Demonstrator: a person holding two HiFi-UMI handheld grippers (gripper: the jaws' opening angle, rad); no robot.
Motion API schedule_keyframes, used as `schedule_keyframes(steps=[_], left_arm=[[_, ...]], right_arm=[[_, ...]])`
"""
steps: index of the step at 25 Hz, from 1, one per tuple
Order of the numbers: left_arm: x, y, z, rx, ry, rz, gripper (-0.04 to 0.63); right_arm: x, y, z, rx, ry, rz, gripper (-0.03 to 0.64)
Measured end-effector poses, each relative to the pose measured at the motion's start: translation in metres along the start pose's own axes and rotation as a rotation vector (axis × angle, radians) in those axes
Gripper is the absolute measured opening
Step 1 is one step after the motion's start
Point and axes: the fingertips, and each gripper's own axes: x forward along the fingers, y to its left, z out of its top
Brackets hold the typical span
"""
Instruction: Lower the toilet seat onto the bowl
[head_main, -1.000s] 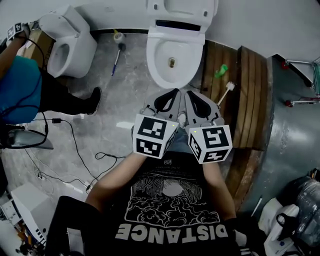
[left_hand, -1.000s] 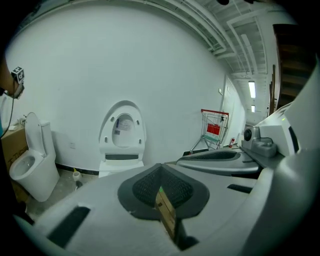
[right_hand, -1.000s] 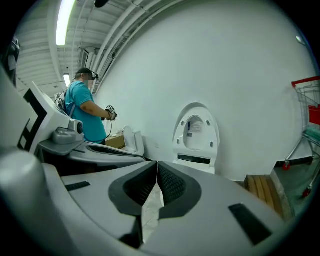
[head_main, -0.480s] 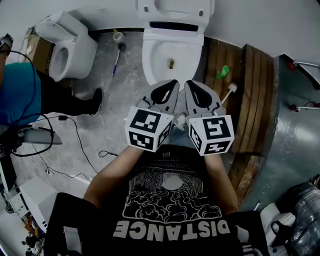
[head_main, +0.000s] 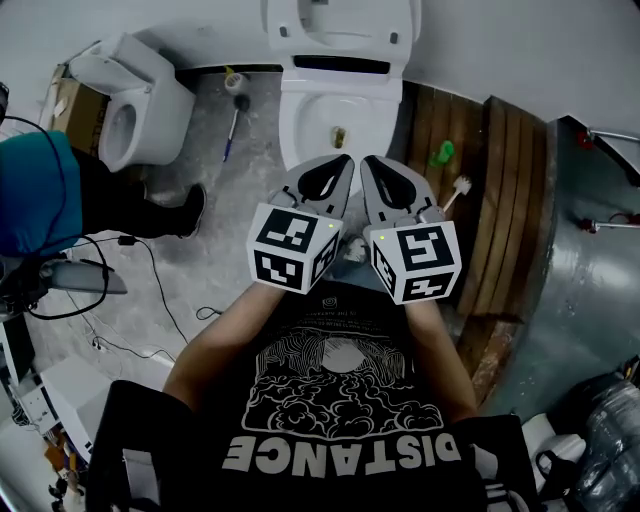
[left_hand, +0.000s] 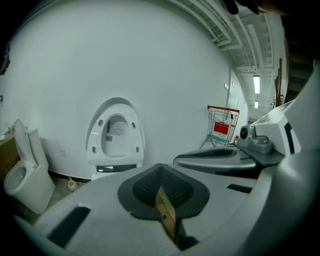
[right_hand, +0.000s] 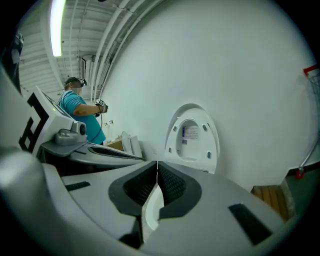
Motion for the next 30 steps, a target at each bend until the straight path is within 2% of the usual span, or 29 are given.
schedule_keyframes(steps=[5, 12, 23, 30], left_arm=[[0.008, 0.012, 0.005, 0.005, -0.003, 0.008, 0.011], [0.031, 0.054, 0.024, -0.003, -0.016, -0.003, 0.011], [0.096, 0.134, 0.066, 0.026, 0.004, -0.065, 0.011], [0.137, 0.19, 0.112, 0.072, -0.01, -0.126, 0.012]], right_arm=[[0.015, -0.005, 0.003, 0.0, 0.005, 0.006, 0.019], [0.06, -0.015, 0.019, -0.012, 0.03, -0.003, 0.02], [0.156, -0.048, 0.059, -0.03, 0.048, -0.03, 0.021], [0.214, -0.072, 0.098, -0.068, 0.061, -0.067, 0.021]])
